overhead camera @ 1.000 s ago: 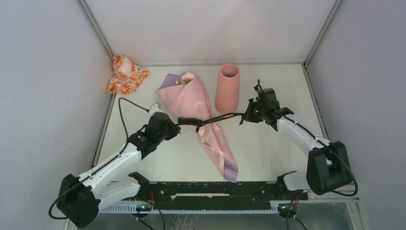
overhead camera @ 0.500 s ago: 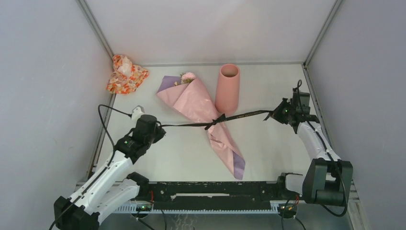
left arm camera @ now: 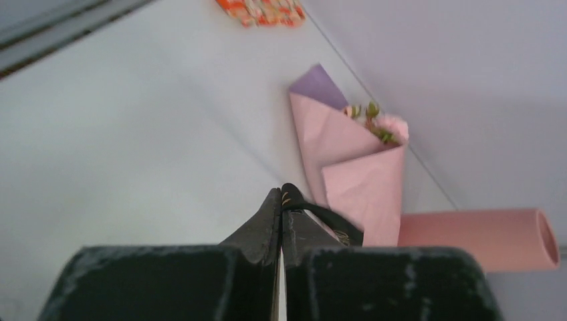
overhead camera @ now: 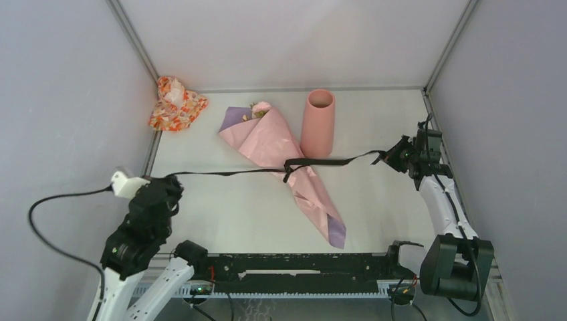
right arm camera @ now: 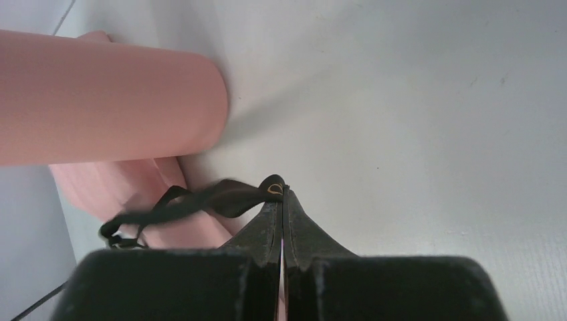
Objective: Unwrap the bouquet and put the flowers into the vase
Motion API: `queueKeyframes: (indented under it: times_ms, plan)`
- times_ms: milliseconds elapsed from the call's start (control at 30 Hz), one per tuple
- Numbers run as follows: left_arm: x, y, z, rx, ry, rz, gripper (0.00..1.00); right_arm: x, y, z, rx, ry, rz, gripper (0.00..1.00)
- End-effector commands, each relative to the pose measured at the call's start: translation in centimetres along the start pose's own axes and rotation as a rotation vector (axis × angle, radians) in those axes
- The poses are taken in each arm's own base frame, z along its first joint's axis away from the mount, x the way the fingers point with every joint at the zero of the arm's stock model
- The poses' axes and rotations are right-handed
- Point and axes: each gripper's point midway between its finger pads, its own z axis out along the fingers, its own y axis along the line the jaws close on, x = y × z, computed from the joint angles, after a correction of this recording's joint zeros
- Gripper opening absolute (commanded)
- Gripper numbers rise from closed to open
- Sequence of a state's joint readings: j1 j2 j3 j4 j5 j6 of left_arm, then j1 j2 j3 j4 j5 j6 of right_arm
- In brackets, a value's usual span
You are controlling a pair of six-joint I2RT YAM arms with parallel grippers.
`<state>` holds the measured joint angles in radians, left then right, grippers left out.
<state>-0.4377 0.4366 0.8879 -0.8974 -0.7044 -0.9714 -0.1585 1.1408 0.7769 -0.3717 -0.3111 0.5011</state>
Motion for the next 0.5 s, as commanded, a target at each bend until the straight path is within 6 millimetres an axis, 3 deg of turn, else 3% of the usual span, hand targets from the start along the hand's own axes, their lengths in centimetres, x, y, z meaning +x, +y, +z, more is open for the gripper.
queueKeyframes:
  times_ms: [0,133,333,400,467]
  plan:
    - [-4.0,4.0,-1.8,-0.146,-0.163,-0.005,0.03,-0.7,0.5,-0.7,-0.02,-0.027,0.012,0.0]
    - [-5.1,6.3,-2.8,-0.218,-0.214,-0.016,0.02,-0.8,0.5,-1.0,-0.022,-0.035,0.014,0.0]
    - [-6.4,7.6,-3.8,-0.258,-0.263,-0.028,0.05,-0.8,0.5,-1.3,-0.019,-0.038,0.013,0.0]
    - [-6.6,7.3,-3.9,-0.244,-0.268,-0.027,0.13,-0.8,0.7,-1.5,-0.03,-0.04,0.002,0.0]
    - [-5.7,5.7,-3.3,-0.172,-0.221,0.005,0.22,-0.9,0.8,-1.6,-0.037,-0.047,-0.002,0.0]
